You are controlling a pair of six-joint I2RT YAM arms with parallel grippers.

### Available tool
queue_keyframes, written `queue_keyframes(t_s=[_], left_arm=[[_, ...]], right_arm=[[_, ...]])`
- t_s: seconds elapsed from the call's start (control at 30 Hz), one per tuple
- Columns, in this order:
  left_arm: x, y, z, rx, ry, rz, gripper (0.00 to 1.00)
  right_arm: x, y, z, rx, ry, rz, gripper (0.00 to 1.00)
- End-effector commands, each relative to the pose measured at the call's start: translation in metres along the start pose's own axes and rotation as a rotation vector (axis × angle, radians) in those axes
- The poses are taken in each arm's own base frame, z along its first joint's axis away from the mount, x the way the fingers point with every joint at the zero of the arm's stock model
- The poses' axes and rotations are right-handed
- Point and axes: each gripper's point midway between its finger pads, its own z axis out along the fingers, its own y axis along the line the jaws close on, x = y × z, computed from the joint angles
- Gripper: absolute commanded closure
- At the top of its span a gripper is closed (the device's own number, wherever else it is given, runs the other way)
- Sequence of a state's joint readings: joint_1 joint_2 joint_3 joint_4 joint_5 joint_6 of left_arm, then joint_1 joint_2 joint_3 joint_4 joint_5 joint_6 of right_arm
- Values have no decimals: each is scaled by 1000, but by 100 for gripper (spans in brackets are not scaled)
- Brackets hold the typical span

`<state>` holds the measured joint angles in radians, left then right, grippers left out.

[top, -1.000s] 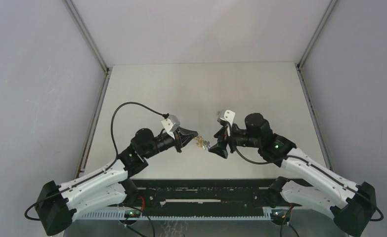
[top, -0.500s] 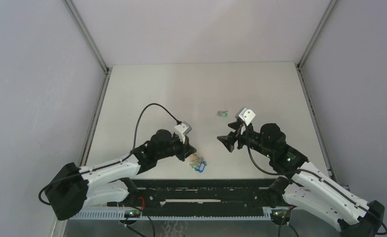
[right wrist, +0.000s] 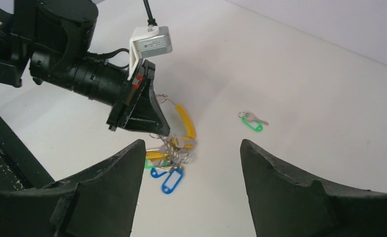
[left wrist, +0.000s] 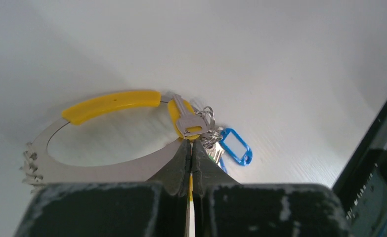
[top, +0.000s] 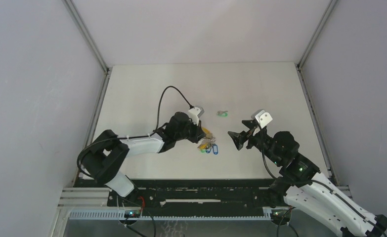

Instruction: Put the keys on the keyring

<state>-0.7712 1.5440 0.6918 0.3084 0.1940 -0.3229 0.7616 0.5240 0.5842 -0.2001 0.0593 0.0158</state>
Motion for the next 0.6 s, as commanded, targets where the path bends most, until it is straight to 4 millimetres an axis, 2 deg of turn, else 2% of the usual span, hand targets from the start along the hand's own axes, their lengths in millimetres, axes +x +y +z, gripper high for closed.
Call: queue_keyframes(t_s=[0.0,0.17,0.23,0.5,0.53,0.57], left_arm=[[-41,14,18,-33,-105,-15,98],[-40,22,16,-48,-115,-42,91],[-41,24,8,-69,-137,-49,82],[-68,30,-44,-159,-251,-54,36],[-71,32,-51,-176,-263,-58,24],[-74,36,-58,-200,-272,-69,3]], right_arm=[[1,-9,-6,57,-4,20,29],[1,-13,-9,78,-5,25,29],[2,-14,-10,84,-4,25,29],[2,-18,-7,111,-3,40,25],[1,-20,-8,121,-8,44,24],[0,-21,-9,131,-10,47,23]])
